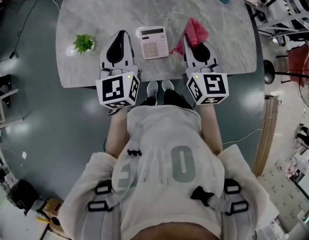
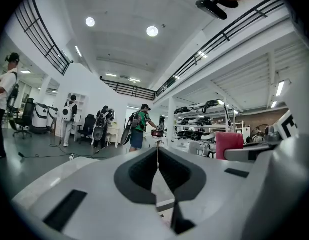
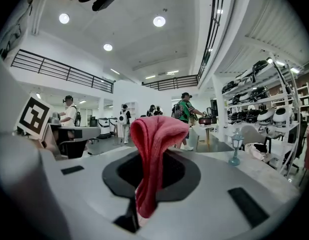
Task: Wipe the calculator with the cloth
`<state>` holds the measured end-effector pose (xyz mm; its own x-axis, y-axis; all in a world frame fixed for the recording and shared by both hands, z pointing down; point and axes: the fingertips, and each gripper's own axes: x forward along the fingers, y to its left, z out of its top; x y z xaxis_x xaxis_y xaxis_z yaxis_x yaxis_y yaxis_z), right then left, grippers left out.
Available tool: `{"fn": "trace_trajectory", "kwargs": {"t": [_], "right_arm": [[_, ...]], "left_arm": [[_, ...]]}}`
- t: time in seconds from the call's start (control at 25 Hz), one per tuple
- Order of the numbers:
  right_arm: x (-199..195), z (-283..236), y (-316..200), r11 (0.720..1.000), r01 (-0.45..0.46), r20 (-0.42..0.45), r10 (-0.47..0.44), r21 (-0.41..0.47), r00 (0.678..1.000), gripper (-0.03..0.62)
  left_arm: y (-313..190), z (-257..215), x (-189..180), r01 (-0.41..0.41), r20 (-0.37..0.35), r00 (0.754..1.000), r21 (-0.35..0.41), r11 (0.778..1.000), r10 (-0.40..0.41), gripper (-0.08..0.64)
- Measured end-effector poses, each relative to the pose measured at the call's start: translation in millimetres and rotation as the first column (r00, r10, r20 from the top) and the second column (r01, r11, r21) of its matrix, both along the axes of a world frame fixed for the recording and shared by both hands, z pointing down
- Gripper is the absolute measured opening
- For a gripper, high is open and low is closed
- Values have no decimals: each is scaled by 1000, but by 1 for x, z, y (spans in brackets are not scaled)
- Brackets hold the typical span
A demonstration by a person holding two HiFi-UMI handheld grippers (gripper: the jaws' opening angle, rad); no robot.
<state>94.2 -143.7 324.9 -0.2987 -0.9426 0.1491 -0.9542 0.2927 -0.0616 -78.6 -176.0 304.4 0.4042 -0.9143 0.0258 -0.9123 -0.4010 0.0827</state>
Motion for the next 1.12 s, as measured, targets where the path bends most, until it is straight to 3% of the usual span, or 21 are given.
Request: {"fn": "trace_trajectory", "kwargs": {"t": [0.8, 1.0, 1.12], "right_arm": [[24, -12, -34, 992, 125, 34, -126, 31, 991, 55], [25, -20, -41, 990, 131, 21, -132, 55, 991, 55], [26, -23, -43, 989, 133, 12, -134, 64, 991, 55]], "left_arm": [[-14, -19, 12, 144, 14, 989, 30, 989, -144, 23], [-16, -23, 9, 141, -26, 990, 21, 990, -140, 23], [-17, -17, 8, 123, -66, 990, -22, 992, -124, 25]]}}
